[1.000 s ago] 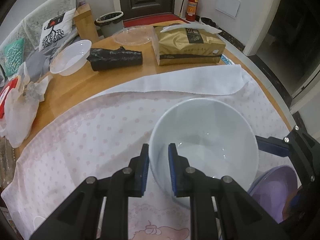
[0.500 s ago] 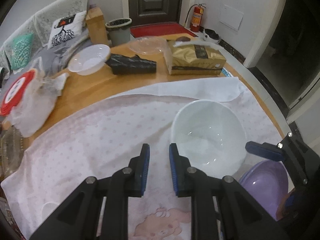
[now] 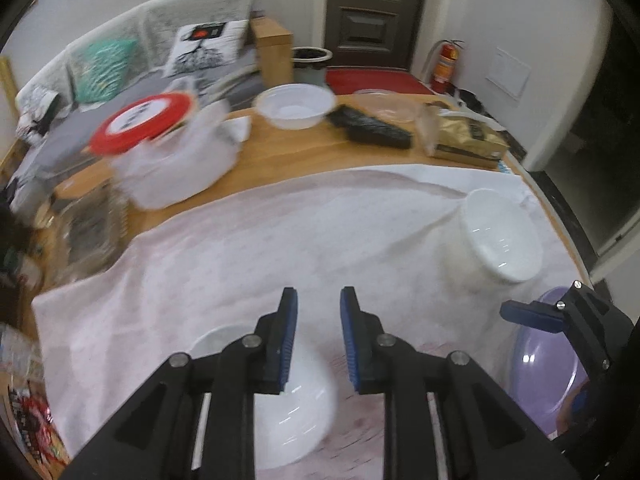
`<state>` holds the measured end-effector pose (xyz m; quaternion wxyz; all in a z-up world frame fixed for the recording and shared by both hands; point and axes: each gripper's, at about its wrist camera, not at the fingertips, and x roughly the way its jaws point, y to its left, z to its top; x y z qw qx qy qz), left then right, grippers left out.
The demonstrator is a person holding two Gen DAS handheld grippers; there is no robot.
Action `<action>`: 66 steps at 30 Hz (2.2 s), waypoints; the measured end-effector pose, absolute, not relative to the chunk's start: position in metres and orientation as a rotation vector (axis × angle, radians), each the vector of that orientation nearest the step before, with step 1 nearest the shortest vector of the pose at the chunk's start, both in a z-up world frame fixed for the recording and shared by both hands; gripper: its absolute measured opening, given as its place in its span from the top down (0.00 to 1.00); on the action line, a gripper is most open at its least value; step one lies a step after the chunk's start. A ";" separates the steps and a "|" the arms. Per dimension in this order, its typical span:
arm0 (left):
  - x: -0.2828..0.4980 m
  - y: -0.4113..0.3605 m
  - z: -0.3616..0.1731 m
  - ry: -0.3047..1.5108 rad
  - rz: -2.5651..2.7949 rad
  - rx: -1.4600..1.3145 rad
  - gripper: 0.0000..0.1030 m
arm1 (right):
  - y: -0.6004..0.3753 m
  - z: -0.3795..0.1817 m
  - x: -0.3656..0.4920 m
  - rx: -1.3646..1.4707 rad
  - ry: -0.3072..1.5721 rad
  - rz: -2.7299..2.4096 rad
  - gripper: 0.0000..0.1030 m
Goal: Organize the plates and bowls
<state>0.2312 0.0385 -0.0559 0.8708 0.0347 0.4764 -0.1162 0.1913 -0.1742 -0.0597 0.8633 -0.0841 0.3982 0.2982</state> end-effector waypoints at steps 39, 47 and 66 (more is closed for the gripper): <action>0.219 0.133 -0.144 1.118 -0.182 -0.016 0.91 | -0.043 -0.138 0.216 -0.235 0.889 0.842 0.16; 0.219 0.126 -0.134 1.104 -0.186 -0.006 0.91 | -0.053 -0.130 0.217 -0.214 0.878 0.827 0.16; 0.221 0.057 -0.072 1.022 -0.217 0.075 0.90 | -0.121 -0.081 0.211 -0.176 0.782 0.749 0.16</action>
